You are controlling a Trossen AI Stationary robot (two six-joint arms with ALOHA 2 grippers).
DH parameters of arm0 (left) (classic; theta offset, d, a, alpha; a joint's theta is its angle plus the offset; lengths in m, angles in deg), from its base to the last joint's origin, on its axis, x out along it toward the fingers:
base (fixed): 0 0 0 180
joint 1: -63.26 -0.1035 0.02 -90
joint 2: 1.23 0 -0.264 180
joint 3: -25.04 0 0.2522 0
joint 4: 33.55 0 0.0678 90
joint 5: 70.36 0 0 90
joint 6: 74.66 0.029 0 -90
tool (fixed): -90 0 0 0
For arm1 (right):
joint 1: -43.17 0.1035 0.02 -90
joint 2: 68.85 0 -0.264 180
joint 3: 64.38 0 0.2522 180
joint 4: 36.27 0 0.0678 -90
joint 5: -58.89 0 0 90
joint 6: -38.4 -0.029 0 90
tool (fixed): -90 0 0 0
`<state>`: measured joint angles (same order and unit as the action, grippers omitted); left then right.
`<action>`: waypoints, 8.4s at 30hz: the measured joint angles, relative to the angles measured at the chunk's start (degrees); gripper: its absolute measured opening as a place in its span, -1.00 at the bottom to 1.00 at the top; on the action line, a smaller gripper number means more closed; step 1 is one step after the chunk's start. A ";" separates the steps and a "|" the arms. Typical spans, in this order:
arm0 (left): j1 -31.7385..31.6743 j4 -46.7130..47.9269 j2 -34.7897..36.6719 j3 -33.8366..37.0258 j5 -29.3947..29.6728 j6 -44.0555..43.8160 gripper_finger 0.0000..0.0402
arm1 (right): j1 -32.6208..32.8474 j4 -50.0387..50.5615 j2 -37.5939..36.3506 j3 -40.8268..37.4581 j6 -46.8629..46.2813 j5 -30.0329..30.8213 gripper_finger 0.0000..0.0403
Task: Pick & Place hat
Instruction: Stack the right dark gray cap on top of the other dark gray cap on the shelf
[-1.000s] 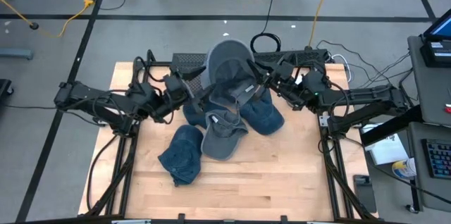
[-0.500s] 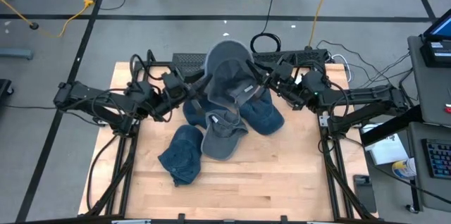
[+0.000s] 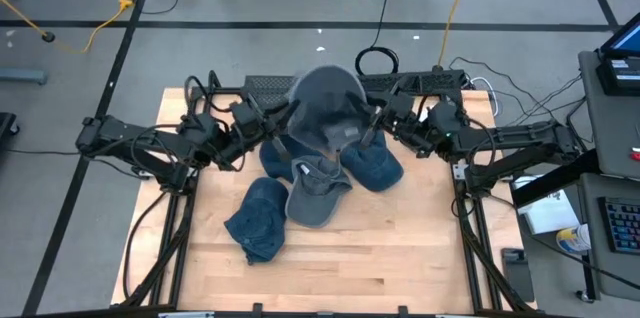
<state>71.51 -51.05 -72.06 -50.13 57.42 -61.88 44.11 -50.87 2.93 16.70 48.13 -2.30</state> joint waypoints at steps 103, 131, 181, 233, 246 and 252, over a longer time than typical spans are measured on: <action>4.64 3.57 -4.56 0.04 -0.18 84.90 -0.52 | -6.69 -7.89 -4.98 -13.05 -124.41 -15.70 -0.99; 11.75 -12.64 -0.60 0.04 17.74 50.94 0.44 | -13.52 -17.18 -8.79 -13.04 -115.85 -27.18 -0.99; 5.63 5.28 7.00 0.02 -6.67 4.82 0.47 | -21.69 -11.15 -14.53 -13.00 -129.74 -63.74 -0.99; -0.35 41.81 5.79 -25.57 -11.65 -4.29 0.46 | -33.93 -11.81 -15.50 -12.97 -132.06 -75.80 -0.97; -0.35 45.27 8.79 -25.57 -8.70 -2.20 0.46 | -47.94 -14.96 -2.27 -13.00 -131.62 -84.82 -0.97; -0.35 45.28 8.56 -25.57 -8.72 -2.13 0.46 | -52.68 -17.07 5.32 -13.00 -131.09 -86.16 -0.97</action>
<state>71.17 -5.77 -63.51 -75.70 48.70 -64.01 -8.57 -67.94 8.25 3.71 -82.95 -88.46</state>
